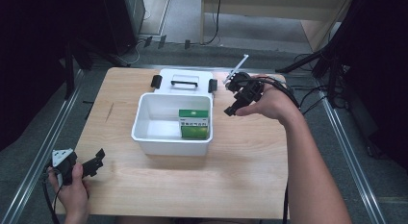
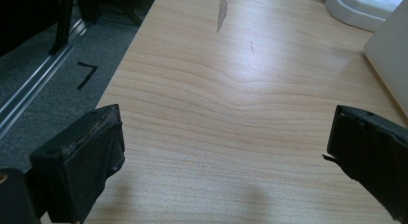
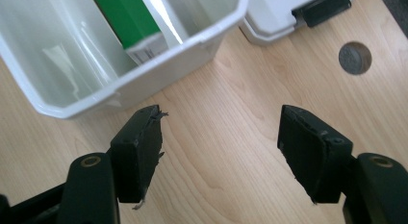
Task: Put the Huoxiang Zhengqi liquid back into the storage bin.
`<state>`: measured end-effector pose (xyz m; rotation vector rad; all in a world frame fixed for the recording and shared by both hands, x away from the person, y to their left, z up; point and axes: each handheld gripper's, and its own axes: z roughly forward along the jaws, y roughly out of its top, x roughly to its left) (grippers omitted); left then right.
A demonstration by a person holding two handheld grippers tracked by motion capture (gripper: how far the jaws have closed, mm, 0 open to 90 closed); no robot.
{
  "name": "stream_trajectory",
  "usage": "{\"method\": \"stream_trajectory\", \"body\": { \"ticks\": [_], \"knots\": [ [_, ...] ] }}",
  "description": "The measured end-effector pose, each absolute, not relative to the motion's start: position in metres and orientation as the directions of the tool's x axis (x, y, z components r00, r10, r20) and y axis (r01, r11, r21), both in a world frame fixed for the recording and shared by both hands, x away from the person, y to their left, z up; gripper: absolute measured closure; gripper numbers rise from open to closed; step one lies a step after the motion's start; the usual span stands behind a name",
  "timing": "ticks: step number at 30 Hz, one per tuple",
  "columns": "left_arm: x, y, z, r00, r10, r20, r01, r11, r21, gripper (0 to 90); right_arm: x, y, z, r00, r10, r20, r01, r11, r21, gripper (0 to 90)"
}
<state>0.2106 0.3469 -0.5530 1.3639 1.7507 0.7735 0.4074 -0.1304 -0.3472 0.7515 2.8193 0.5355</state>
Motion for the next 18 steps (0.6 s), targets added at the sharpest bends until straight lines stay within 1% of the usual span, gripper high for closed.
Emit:
{"method": "stream_trajectory", "body": {
  "ticks": [4,9,15,18],
  "knots": [
    [0.211,0.347,-0.553,-0.130,0.970,-0.204,0.501,0.242,0.831,0.0,0.407,-0.148,-0.359,-0.827,0.560,-0.050,0.495,0.767,0.407,32.7],
    [0.211,0.347,-0.553,-0.131,0.970,-0.207,0.498,0.245,0.832,0.0,0.403,-0.168,-0.378,-0.786,0.616,-0.054,0.540,0.726,0.425,32.5],
    [0.211,0.346,-0.553,-0.130,0.970,-0.207,0.500,0.244,0.831,0.0,0.395,-0.193,-0.403,-0.712,0.700,-0.058,0.585,0.637,0.502,32.5],
    [0.210,0.346,-0.553,-0.131,0.970,-0.205,0.501,0.243,0.831,0.0,0.390,-0.207,-0.414,-0.666,0.745,-0.034,0.611,0.571,0.548,32.5]
  ]
}}
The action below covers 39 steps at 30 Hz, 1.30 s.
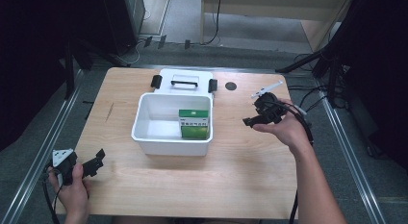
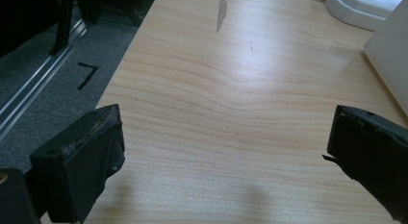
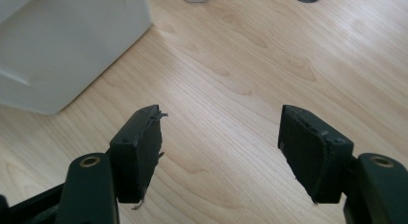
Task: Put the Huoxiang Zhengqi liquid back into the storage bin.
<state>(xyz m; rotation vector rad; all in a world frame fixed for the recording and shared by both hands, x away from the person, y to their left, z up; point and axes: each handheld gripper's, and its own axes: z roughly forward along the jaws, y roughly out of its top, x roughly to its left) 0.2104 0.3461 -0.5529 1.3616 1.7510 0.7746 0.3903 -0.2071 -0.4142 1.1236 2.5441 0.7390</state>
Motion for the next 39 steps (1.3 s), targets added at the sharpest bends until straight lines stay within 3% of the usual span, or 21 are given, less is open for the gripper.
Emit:
{"method": "stream_trajectory", "body": {
  "ticks": [10,16,19,23,29,39],
  "knots": [
    [0.210,0.346,-0.553,-0.132,0.971,-0.201,0.497,0.240,0.834,0.0,0.363,-0.244,-0.450,-0.578,0.816,0.021,0.606,0.411,0.681,34.6],
    [0.210,0.346,-0.553,-0.133,0.971,-0.201,0.497,0.241,0.834,0.0,0.343,-0.268,-0.466,-0.483,0.872,0.078,0.588,0.257,0.767,32.3],
    [0.210,0.346,-0.553,-0.133,0.970,-0.202,0.497,0.242,0.833,0.0,0.329,-0.281,-0.473,-0.366,0.923,0.122,0.596,0.131,0.792,27.7],
    [0.210,0.345,-0.553,-0.133,0.971,-0.199,0.497,0.239,0.834,0.0,0.315,-0.300,-0.484,-0.303,0.939,0.162,0.590,0.051,0.806,11.7],
    [0.210,0.345,-0.553,-0.134,0.971,-0.196,0.497,0.237,0.834,0.0,0.289,-0.320,-0.506,-0.226,0.965,0.133,0.552,0.015,0.834,0.0],
    [0.210,0.345,-0.553,-0.128,0.973,-0.190,0.495,0.229,0.838,0.0,0.250,-0.336,-0.533,-0.148,0.985,0.084,0.518,0.005,0.855,0.0]
  ]
}}
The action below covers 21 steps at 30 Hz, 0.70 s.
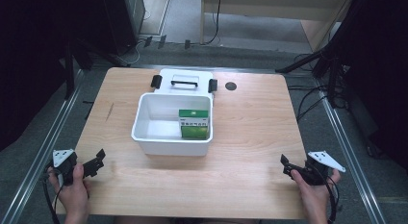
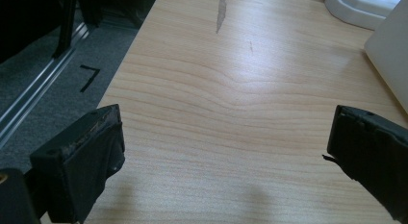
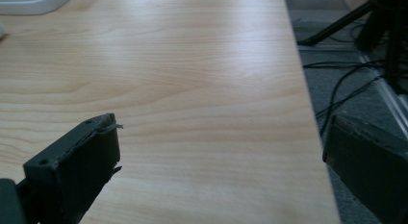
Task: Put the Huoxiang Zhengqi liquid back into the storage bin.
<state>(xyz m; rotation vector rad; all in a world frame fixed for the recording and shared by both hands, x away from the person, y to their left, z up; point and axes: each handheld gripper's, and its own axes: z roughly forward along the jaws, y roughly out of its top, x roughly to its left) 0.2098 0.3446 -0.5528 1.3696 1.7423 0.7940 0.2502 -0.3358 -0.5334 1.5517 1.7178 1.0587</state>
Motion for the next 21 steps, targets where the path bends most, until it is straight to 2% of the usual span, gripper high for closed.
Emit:
{"method": "stream_trajectory", "body": {
  "ticks": [6,11,16,21],
  "knots": [
    [0.211,0.343,-0.553,-0.131,0.975,-0.178,0.495,0.220,0.841,0.0,0.235,-0.352,-0.543,-0.093,0.990,0.108,0.509,-0.046,0.859,0.2],
    [0.211,0.343,-0.553,-0.126,0.976,-0.176,0.499,0.215,0.840,0.0,0.226,-0.367,-0.544,-0.068,0.984,0.166,0.487,-0.112,0.866,5.3],
    [0.211,0.340,-0.553,-0.128,0.980,-0.152,0.501,0.196,0.843,0.0,0.226,-0.360,-0.546,-0.132,0.983,0.129,0.479,-0.050,0.876,5.6],
    [0.211,0.340,-0.552,-0.145,0.979,-0.143,0.499,0.197,0.844,0.0,0.226,-0.359,-0.546,-0.136,0.983,0.127,0.480,-0.047,0.876,6.4]
  ]
}}
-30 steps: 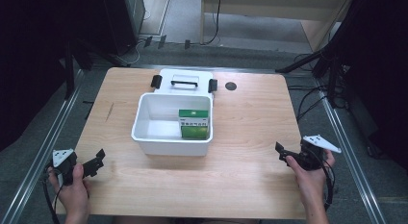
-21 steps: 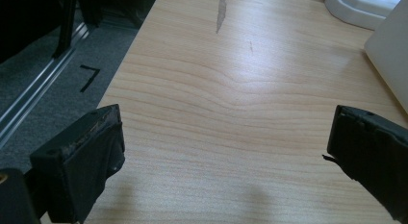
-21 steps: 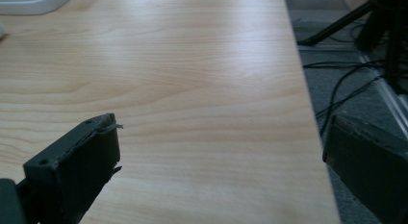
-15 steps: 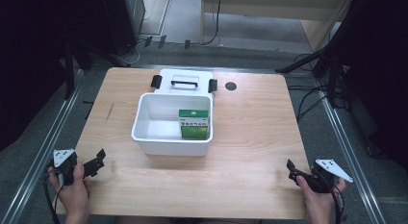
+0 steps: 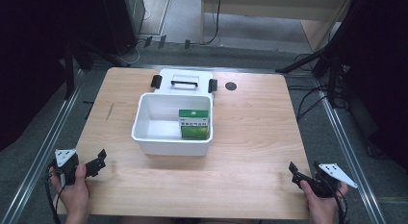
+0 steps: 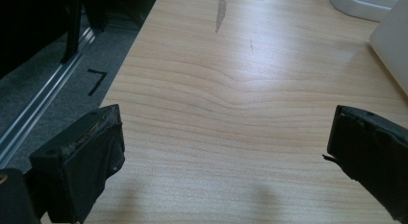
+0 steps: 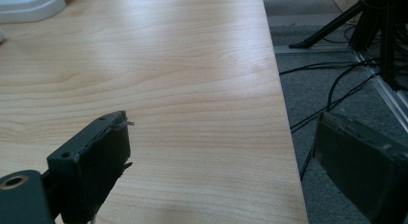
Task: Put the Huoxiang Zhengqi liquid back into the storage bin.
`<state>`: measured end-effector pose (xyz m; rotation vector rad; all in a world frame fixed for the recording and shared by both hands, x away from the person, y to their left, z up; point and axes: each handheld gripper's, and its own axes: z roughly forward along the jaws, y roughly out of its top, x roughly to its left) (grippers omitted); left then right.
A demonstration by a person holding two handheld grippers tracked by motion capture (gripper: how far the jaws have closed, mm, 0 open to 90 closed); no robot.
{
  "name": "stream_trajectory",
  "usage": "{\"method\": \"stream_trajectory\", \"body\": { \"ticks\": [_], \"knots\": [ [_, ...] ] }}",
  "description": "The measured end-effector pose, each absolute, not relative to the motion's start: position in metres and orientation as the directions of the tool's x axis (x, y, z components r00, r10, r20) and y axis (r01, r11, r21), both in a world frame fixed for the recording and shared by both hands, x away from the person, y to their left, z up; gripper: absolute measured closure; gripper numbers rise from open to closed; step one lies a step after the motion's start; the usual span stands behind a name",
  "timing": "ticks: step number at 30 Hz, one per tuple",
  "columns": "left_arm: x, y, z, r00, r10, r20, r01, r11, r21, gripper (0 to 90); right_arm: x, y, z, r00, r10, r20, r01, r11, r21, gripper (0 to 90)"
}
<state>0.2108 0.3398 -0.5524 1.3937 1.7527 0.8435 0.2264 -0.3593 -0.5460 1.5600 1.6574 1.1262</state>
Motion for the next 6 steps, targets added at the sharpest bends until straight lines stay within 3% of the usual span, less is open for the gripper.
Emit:
{"method": "stream_trajectory", "body": {
  "ticks": [6],
  "knots": [
    [0.2117,0.3401,-0.5523,-0.186,0.974,-0.133,0.502,0.210,0.839,0.0,0.2267,-0.3608,-0.5461,-0.138,0.980,0.146,0.485,-0.062,0.872,12.5]
  ]
}}
